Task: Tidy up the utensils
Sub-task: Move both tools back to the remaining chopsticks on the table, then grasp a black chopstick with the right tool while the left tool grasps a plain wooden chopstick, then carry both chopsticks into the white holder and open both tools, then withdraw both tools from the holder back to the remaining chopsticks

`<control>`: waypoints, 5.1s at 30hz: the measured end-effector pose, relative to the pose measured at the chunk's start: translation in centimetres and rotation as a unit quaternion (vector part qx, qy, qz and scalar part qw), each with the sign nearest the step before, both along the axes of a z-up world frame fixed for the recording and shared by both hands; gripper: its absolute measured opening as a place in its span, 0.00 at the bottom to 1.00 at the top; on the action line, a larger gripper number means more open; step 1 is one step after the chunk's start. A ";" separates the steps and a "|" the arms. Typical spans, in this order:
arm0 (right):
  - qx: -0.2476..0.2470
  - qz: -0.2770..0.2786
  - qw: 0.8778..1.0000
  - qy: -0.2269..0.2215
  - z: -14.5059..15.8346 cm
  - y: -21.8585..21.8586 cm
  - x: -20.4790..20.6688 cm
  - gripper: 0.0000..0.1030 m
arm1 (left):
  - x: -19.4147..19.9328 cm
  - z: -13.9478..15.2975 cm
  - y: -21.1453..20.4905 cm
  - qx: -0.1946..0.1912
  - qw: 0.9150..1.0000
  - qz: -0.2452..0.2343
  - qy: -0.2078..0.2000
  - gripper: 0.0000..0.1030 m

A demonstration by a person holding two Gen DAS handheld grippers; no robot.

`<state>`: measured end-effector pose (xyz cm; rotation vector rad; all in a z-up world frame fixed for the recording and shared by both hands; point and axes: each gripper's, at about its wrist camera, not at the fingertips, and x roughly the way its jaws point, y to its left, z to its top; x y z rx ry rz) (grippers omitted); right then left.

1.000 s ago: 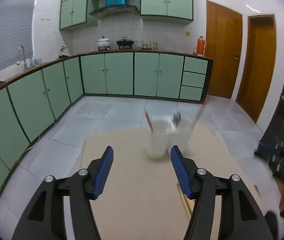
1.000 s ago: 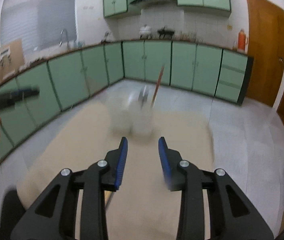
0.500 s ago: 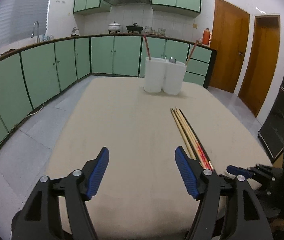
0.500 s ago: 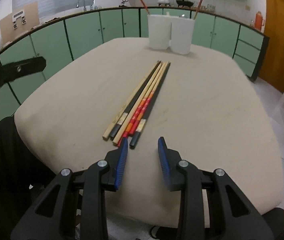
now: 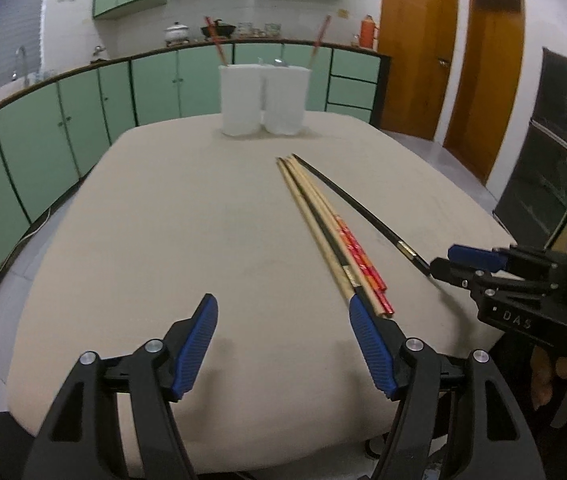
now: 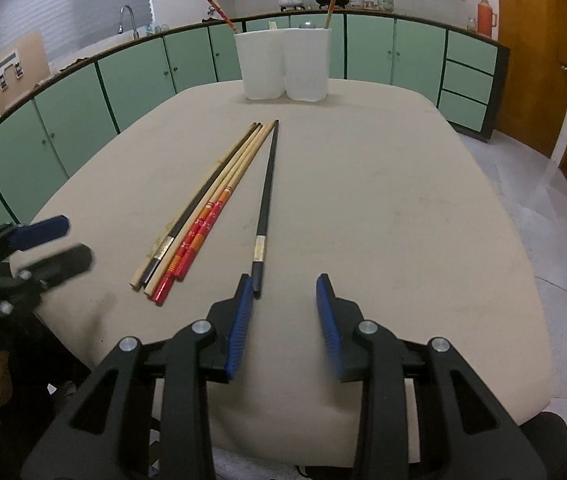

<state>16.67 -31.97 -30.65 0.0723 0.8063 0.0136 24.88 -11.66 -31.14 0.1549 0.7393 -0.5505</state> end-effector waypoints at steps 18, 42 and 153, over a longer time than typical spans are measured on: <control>0.004 0.008 1.000 -0.006 -0.1 -0.1 0.2 0.36 | 1.3 -1.9 -0.6 0.016 0.999 0.017 0.027 0.56; -0.033 -0.031 0.999 -0.020 -1.0 1.1 0.8 0.10 | 2.7 -2.2 0.6 0.015 0.996 0.089 0.001 0.18; -0.054 0.091 0.994 0.015 -0.3 5.6 -1.1 0.30 | 4.4 5.3 6.1 -0.017 0.999 0.032 -0.031 0.64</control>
